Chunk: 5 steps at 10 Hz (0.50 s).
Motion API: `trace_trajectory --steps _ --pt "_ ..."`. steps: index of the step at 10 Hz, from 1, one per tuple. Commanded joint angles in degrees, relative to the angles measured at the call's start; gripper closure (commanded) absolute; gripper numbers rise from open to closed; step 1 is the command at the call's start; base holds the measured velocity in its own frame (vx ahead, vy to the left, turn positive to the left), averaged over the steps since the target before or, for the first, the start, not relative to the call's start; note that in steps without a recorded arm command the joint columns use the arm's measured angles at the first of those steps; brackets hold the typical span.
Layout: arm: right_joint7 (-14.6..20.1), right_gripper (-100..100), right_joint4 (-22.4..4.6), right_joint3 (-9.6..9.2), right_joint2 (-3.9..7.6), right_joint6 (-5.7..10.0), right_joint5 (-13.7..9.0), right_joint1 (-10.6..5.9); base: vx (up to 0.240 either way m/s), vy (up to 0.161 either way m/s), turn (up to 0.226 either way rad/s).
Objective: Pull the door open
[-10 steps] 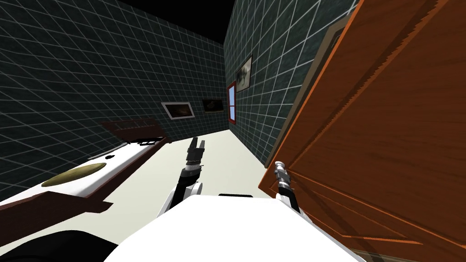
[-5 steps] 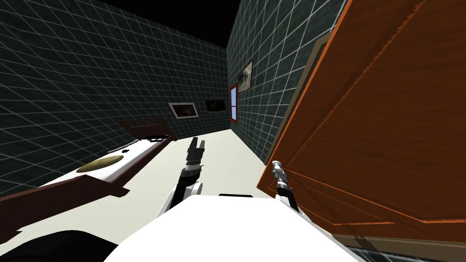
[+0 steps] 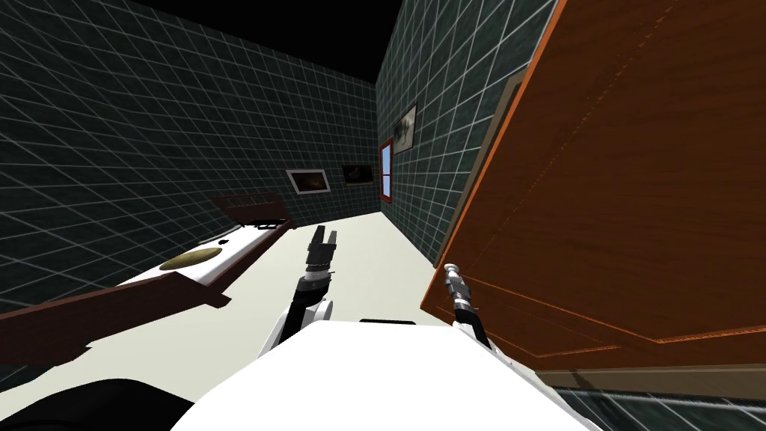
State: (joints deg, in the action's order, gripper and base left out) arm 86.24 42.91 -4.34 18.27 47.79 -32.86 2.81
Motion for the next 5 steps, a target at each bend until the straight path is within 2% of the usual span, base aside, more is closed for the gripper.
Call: trace_trajectory --steps 1,5 --pt "0.9 100 0.5 -1.02 0.48 0.30 0.5 0.53 -0.189 -0.013 0.085" --pt "3.1 100 1.5 -3.58 1.92 0.99 1.7 1.59 -0.213 -0.013 0.075"
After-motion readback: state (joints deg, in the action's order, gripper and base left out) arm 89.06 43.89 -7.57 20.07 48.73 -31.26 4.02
